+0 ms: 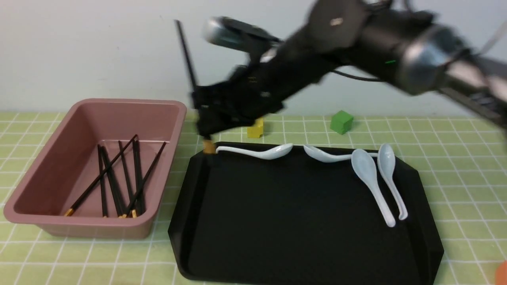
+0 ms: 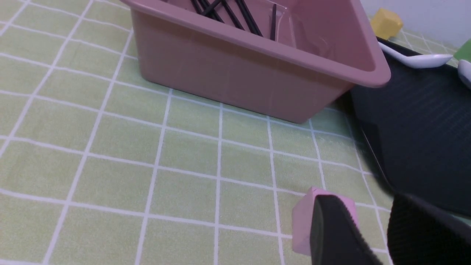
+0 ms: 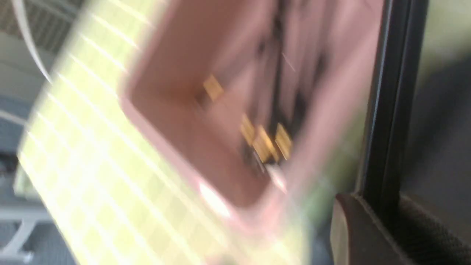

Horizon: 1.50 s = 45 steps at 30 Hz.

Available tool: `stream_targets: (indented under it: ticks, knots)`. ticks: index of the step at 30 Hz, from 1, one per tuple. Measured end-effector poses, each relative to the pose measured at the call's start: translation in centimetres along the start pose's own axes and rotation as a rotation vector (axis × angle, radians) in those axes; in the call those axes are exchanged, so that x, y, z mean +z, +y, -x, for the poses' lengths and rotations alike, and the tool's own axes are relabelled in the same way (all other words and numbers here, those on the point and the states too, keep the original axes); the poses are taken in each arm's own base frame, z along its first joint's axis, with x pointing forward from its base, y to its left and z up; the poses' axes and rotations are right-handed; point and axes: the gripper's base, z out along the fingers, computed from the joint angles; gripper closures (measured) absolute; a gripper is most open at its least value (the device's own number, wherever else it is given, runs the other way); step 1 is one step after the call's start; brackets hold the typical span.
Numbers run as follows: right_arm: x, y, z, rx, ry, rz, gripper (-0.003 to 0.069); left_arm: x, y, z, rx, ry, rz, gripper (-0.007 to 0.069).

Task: On green tablecloth take chopsticks from black tray and put them in box.

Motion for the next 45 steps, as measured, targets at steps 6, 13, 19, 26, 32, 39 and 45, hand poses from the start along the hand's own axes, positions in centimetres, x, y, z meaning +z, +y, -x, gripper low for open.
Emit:
stream_targets:
  ticks: [6, 13, 19, 26, 32, 39, 45]
  knots:
    - [7.7, 1.4, -0.1, -0.051, -0.091, 0.054, 0.0511, 0.0, 0.0, 0.0, 0.0, 0.0, 0.0, 0.0386]
    - [12.3, 0.5, -2.3, -0.077, -0.022, 0.048, 0.0378, 0.0, 0.0, 0.0, 0.0, 0.0, 0.0, 0.0386]
    - [8.9, 1.2, -2.1, -0.221, 0.124, -0.054, 0.0452, 0.0, 0.0, 0.0, 0.0, 0.0, 0.0, 0.0386]
    - [-5.3, 5.9, 1.3, -0.396, 0.128, -0.207, 0.0664, 0.0, 0.0, 0.0, 0.0, 0.0, 0.0, 0.0386]
    - [-19.8, 10.0, 2.2, -0.49, -0.121, -0.337, 0.0672, 0.0, 0.0, 0.0, 0.0, 0.0, 0.0, 0.0386]
    - [-33.1, 10.8, -5.1, -0.449, -0.231, -0.424, 0.067, 0.0, 0.0, 0.0, 0.0, 0.0, 0.0, 0.0386]
    - [-36.6, 7.8, -14.8, -0.425, -0.495, -0.337, 0.0665, 0.0, 0.0, 0.0, 0.0, 0.0, 0.0, 0.0386]
